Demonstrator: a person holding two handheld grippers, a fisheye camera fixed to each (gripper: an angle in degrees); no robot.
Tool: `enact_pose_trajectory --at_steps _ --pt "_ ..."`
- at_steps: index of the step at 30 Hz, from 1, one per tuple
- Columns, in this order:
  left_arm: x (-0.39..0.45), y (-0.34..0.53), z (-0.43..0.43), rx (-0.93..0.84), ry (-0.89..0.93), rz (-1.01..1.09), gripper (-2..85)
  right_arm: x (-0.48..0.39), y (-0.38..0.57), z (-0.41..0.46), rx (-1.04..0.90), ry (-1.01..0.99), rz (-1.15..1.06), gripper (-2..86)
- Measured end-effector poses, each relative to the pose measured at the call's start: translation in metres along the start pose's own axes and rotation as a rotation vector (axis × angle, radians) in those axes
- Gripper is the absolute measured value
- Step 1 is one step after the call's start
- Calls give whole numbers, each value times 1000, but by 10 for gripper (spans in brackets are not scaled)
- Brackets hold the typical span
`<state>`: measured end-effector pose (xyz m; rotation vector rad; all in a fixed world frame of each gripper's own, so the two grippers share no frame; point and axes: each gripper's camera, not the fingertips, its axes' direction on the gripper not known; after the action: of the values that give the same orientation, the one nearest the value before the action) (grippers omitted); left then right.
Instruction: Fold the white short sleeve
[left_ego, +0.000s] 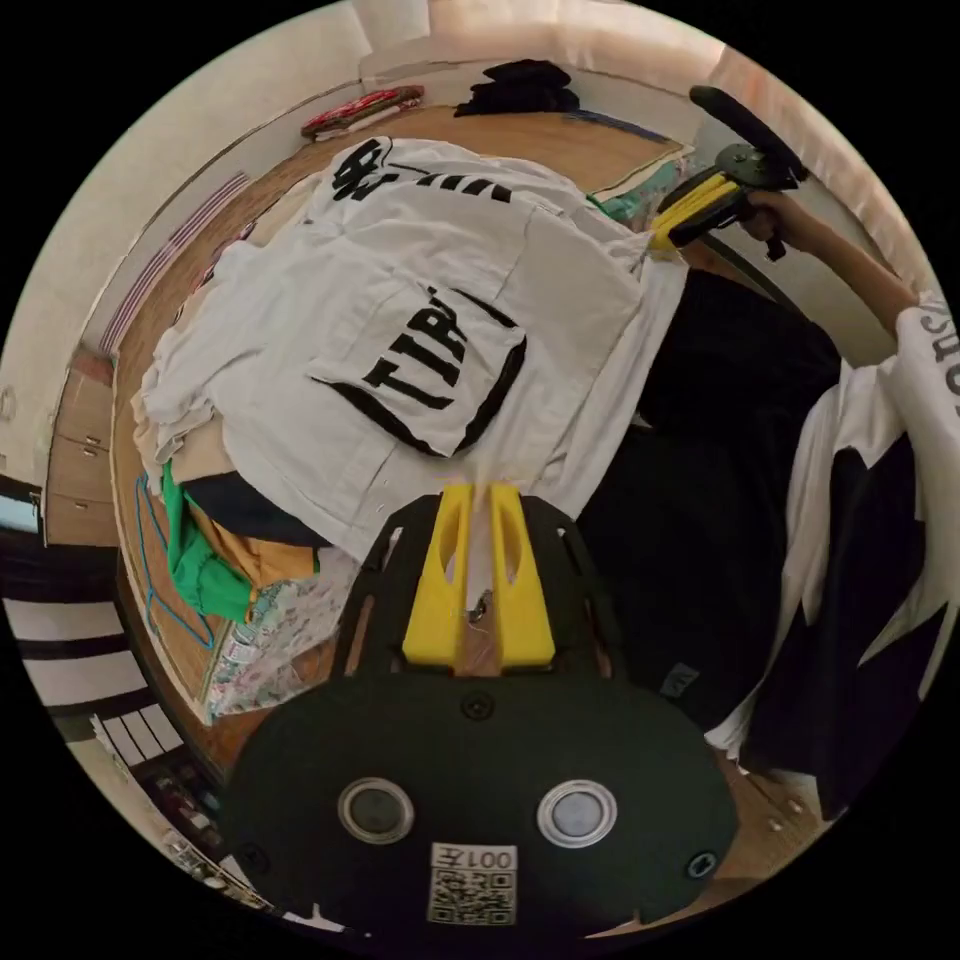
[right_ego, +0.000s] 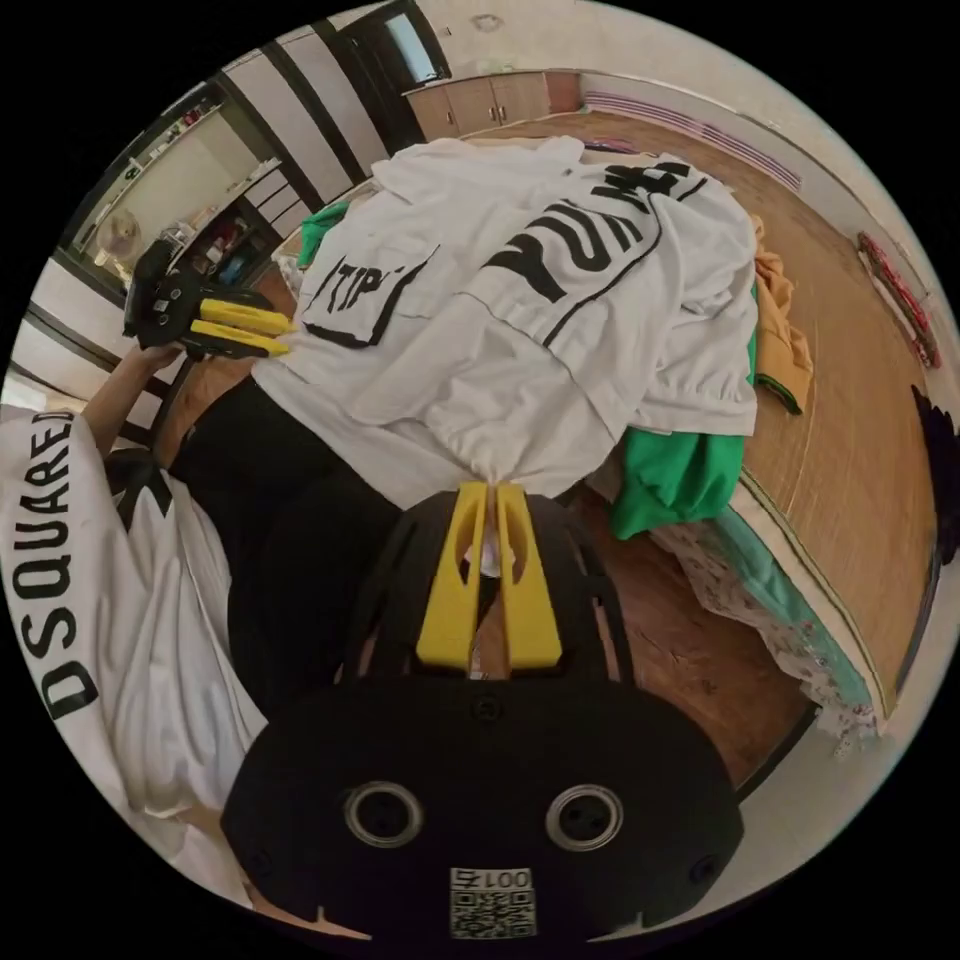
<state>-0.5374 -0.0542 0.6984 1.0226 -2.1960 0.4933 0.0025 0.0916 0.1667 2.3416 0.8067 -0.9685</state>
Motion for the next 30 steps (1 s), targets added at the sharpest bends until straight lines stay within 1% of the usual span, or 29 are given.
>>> enact_pose_trajectory --at_steps 2,6,8,11,14,18,20,23,25,26,27,28,30 --pt "0 7 0 -51 -27 -36 -5 5 6 -7 -4 70 42 27" --pt "6 22 -19 -32 -114 -71 -9 6 22 -27 19 237 90 18" --pt "11 35 -45 27 -171 -112 -10 -3 39 -51 75 331 102 14" --pt "20 57 -83 125 -219 -155 -10 -16 63 -80 163 372 98 13" --pt "30 79 -100 158 -222 -170 -10 -20 82 -89 202 350 119 13" --pt "38 101 -86 105 -131 -200 -9 -14 96 -63 118 308 158 17" --pt "44 112 -70 104 -84 -264 -6 -14 103 -42 81 290 176 23" --pt "47 123 -47 95 -62 -355 5 -14 108 -18 69 260 201 43" --pt "49 127 -31 34 -80 -398 39 -12 110 -8 65 282 228 67" --pt "51 131 -22 -6 -103 -417 91 -9 113 -4 69 292 265 78" --pt "52 133 -18 -18 -126 -429 117 -8 114 -2 72 286 274 84" --pt "55 136 -11 -29 -160 -438 121 -6 116 1 88 260 282 87" --pt "60 138 -3 -36 -151 -437 119 -3 117 7 100 202 280 87"
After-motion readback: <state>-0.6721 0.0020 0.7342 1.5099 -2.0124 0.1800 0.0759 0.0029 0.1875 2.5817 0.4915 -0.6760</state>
